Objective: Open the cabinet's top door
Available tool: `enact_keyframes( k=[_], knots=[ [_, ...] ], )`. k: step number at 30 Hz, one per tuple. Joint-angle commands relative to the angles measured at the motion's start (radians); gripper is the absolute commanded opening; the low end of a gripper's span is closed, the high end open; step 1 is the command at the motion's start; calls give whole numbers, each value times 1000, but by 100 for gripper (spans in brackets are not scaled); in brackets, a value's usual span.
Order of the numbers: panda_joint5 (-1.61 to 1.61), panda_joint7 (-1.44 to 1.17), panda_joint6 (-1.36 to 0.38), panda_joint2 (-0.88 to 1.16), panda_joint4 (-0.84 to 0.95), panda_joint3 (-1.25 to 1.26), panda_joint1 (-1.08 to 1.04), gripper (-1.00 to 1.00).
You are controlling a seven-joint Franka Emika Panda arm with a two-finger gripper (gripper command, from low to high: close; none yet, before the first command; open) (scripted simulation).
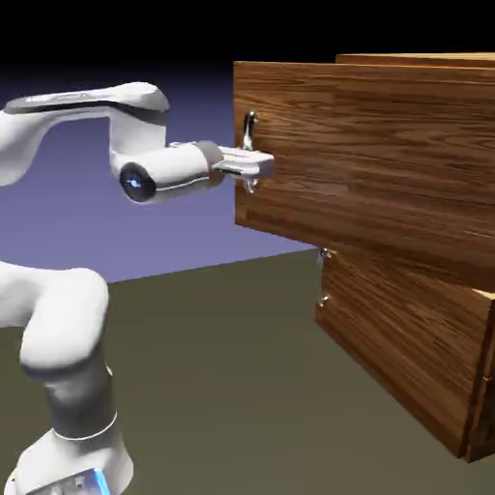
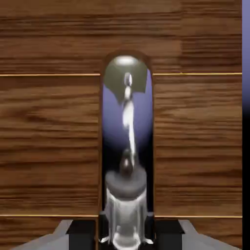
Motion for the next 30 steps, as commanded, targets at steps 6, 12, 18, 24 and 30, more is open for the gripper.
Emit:
enact_keyframes(
  k=[6, 12, 18, 24, 30],
  knots=[
    [-262, 98, -84, -141, -124, -204, 110, -100],
    [-523, 197, -193, -274, -203, -397, 131, -100],
    [-777, 269, -333, -368, -239, -610, 95, -100],
    [-789, 259, -565, -365, -235, -643, -104, -100],
    [-873, 235, -703, -331, -213, -750, -182, -100]
  ],
)
